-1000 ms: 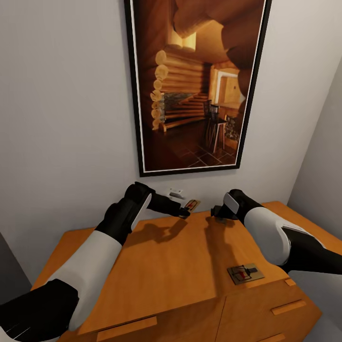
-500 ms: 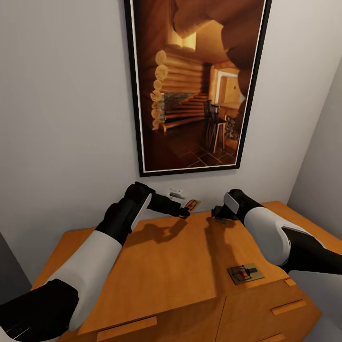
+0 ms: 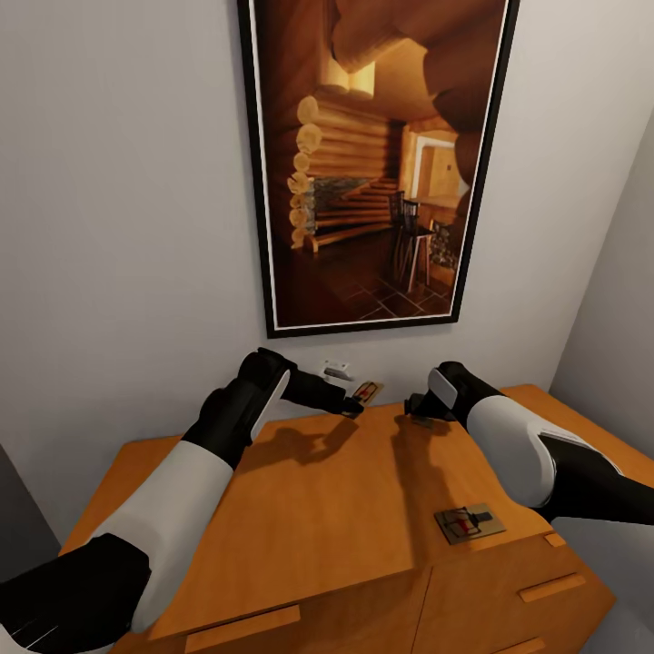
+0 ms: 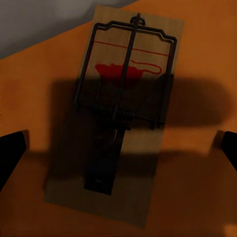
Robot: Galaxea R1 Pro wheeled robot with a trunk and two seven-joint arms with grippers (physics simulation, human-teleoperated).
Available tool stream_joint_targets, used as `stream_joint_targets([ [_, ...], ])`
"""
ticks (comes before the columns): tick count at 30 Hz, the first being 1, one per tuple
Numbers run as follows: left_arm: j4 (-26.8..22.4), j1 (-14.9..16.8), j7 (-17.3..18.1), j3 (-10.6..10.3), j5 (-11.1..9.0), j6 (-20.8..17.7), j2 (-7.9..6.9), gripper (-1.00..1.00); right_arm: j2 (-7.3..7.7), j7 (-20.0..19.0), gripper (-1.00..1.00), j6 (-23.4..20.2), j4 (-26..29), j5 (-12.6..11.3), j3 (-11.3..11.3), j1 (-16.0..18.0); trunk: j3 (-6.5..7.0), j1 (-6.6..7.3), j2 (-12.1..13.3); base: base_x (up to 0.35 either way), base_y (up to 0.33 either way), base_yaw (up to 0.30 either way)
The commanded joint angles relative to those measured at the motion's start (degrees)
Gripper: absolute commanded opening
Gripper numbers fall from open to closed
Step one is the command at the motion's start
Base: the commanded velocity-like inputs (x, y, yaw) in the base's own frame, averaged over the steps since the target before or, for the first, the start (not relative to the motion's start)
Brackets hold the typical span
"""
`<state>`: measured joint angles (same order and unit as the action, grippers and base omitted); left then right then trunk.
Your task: Take the four mousetraps from the cabinet in the bathroom and place them on the bathroom floor. Make sure all four end up on the same floor surface, and ensure that at least two of them are either under or directly next to the same bathroom sink.
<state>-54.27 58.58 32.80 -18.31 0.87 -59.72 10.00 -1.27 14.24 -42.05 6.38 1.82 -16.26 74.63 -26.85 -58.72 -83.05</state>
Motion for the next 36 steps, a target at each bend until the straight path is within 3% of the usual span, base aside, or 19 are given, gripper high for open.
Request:
stream_joint_targets([
  [1,-0.05,0.05,0.17,-0.01,0.12,-0.28,0.00,-1.00,-0.04,0.35,1.00,-0.31,-2.51,0.34,-0.79,-0.01,-0.08,0.00,-0.03,0.000,0.000,0.000],
  [9,-0.05,0.06,0.20,-0.06,0.09,-0.28,0.00,-1.00,-0.04,0.35,1.00,-0.33,-2.51,0.30,-0.80,-0.01,-0.08,0.00,-0.03,0.000,0.000,0.000],
  [10,-0.05,0.06,0.19,-0.06,0.09,-0.28,0.00,-1.00,-0.04,0.35,-1.00,-0.34,-2.51,0.30,-0.80,-0.01,-0.08,0.00,-0.03,0.000,0.000,0.000],
  [20,-0.05,0.06,0.24,-0.06,0.09,-0.28,0.00,-1.00,0.07,0.43,-1.00,-0.48,-2.53,0.37,-0.81,-0.01,-0.08,0.00,-0.03,0.000,0.000,0.000],
  [28,-0.12,0.06,0.25,-0.05,0.09,-0.28,0.00,-1.00,1.94,0.53,-1.00,-0.74,-2.53,0.51,-0.79,-0.01,-0.08,0.00,-0.03,0.000,0.000,0.000],
  [36,-0.14,0.05,0.22,-0.06,0.09,-0.28,0.00,-1.00,3.09,0.59,-1.00,-5.01,-1.46,1.27,-0.40,0.05,-0.08,0.00,-0.03,0.000,0.000,0.000],
])
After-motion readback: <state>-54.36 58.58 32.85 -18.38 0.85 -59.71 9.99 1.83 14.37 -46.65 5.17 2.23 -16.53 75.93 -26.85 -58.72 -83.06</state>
